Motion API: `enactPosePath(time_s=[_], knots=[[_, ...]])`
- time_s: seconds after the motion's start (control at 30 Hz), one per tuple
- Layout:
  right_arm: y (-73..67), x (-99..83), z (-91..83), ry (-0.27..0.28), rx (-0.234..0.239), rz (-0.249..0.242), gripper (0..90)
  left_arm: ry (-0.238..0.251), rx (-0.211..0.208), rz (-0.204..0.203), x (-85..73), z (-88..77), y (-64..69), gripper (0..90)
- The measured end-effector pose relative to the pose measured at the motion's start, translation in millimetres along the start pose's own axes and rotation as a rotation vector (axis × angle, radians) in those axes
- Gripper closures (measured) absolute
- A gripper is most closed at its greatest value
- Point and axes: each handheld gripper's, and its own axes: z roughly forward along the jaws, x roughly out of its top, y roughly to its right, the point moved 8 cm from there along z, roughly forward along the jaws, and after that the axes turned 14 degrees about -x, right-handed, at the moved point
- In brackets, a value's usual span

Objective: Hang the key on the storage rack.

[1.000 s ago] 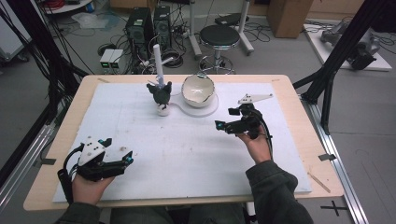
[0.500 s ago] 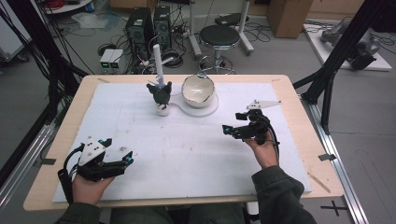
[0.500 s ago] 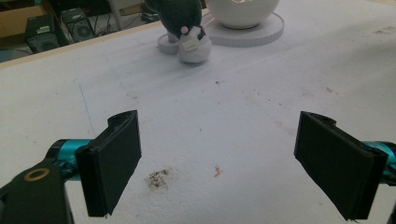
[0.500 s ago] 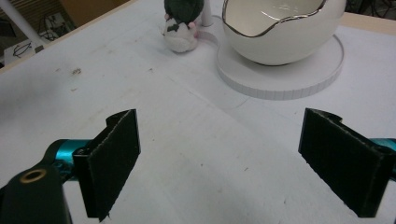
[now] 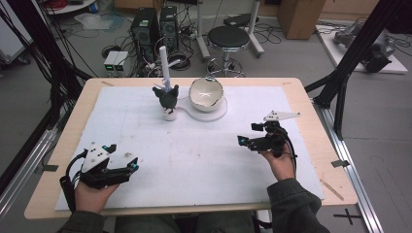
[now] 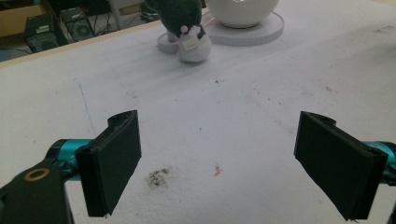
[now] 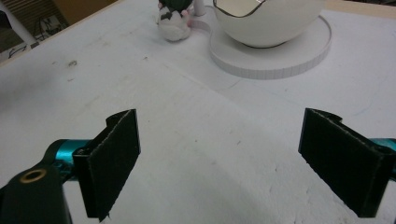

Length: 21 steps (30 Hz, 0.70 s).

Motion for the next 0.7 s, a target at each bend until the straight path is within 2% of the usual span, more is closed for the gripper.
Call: enactPosePath(time_s=[0.7], knots=[[11.2, -27.4, -18.0, -0.004, -0.02, 0.027, 11.8, -0.015, -0.015, -0.001, -3.7, 2.2, 0.9, 15.1]])
